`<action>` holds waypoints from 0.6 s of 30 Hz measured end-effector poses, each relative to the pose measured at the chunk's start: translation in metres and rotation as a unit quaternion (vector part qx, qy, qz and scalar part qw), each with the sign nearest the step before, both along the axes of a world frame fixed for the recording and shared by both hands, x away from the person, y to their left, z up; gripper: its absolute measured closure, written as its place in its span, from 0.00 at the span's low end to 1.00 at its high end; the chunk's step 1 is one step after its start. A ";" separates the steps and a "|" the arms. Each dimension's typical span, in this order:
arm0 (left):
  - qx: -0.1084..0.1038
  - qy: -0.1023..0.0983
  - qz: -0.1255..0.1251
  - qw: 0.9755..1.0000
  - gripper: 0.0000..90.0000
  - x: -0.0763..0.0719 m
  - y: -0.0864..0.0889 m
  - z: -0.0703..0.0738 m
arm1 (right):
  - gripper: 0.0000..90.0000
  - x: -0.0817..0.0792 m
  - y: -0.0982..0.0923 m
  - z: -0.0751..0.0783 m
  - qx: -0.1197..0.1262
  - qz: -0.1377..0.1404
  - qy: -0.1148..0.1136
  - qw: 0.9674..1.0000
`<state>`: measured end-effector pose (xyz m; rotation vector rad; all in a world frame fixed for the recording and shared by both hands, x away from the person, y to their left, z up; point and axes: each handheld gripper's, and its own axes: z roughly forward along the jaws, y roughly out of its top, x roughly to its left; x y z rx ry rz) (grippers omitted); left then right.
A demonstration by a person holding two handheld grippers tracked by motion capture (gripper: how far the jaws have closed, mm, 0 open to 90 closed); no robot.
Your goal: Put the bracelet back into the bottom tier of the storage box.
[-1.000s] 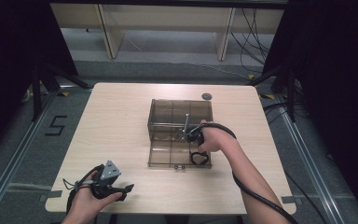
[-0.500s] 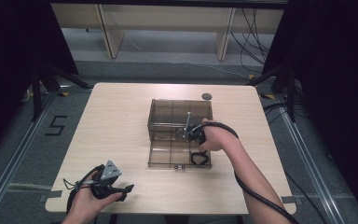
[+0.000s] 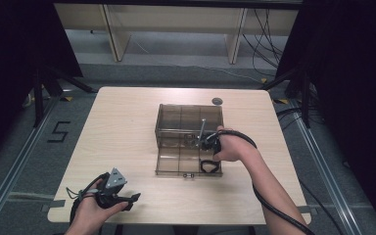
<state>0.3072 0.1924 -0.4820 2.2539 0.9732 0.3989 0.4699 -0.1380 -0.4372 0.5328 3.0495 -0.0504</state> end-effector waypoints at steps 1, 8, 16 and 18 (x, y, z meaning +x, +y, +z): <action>0.000 0.000 0.000 1.000 0.33 0.000 0.000 0.000 | 0.93 -0.002 -0.002 0.002 0.000 0.004 -0.006 1.000; -0.007 0.004 0.009 1.000 0.33 0.000 0.000 -0.001 | 0.91 -0.018 -0.021 0.008 0.010 -0.020 -0.017 1.000; 0.001 0.001 0.004 1.000 0.33 0.000 0.001 0.000 | 0.90 -0.028 -0.038 0.004 0.017 -0.021 -0.018 0.999; 0.001 0.001 0.004 1.000 0.33 0.000 0.001 0.000 | 0.90 -0.031 -0.042 0.004 0.018 -0.024 -0.016 0.999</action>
